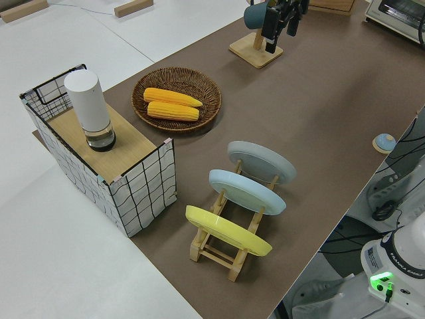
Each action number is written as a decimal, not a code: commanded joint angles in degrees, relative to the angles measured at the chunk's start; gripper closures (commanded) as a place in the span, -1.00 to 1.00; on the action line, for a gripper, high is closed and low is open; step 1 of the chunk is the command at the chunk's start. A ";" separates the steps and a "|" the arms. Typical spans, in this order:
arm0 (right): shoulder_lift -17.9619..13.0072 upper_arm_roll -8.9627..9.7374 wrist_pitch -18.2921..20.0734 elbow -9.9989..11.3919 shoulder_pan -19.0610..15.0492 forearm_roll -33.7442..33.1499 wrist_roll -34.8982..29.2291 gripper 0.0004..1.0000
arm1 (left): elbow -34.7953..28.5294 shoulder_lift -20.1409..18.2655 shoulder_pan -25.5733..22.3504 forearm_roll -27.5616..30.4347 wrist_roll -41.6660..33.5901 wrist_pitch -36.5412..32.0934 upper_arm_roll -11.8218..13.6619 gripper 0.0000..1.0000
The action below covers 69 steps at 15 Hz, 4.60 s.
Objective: Pick gray plate from low plate rack and place it on table with left arm
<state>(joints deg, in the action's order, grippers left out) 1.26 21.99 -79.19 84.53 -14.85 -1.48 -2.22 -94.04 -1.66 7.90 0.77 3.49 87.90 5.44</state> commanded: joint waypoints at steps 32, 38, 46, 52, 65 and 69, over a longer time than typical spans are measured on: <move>-0.12 1.21 0.62 -0.41 -1.32 -0.37 -0.68 -0.97 | -30.85 -11.87 1.86 -12.46 -13.16 18.10 19.61 -0.95; -0.12 1.21 0.62 -0.41 -1.32 -0.37 -0.68 -0.97 | -31.29 -11.78 1.86 -12.46 -13.07 18.10 19.61 -0.15; -0.12 1.21 0.70 -0.41 -1.32 -0.37 -0.68 -0.97 | -32.08 -11.43 2.12 -12.37 -10.44 18.54 19.70 0.53; -0.12 1.21 0.62 -0.33 -1.32 -0.28 -0.68 -0.97 | -32.08 -11.34 2.30 -12.37 -10.08 18.62 19.79 0.80; -0.12 1.21 0.62 -0.41 -1.32 -0.37 -0.68 -0.97 | -29.09 -11.52 2.74 -14.39 -8.41 16.78 19.53 0.91; -0.12 1.21 0.62 -0.41 -1.32 -0.37 -0.68 -0.97 | -26.81 -11.69 2.74 -14.75 -8.41 14.50 19.44 0.95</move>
<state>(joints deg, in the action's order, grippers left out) 1.26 21.99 -79.19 84.53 -14.85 -1.48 -2.22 -122.81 -12.24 8.98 -13.14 -6.00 104.68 24.36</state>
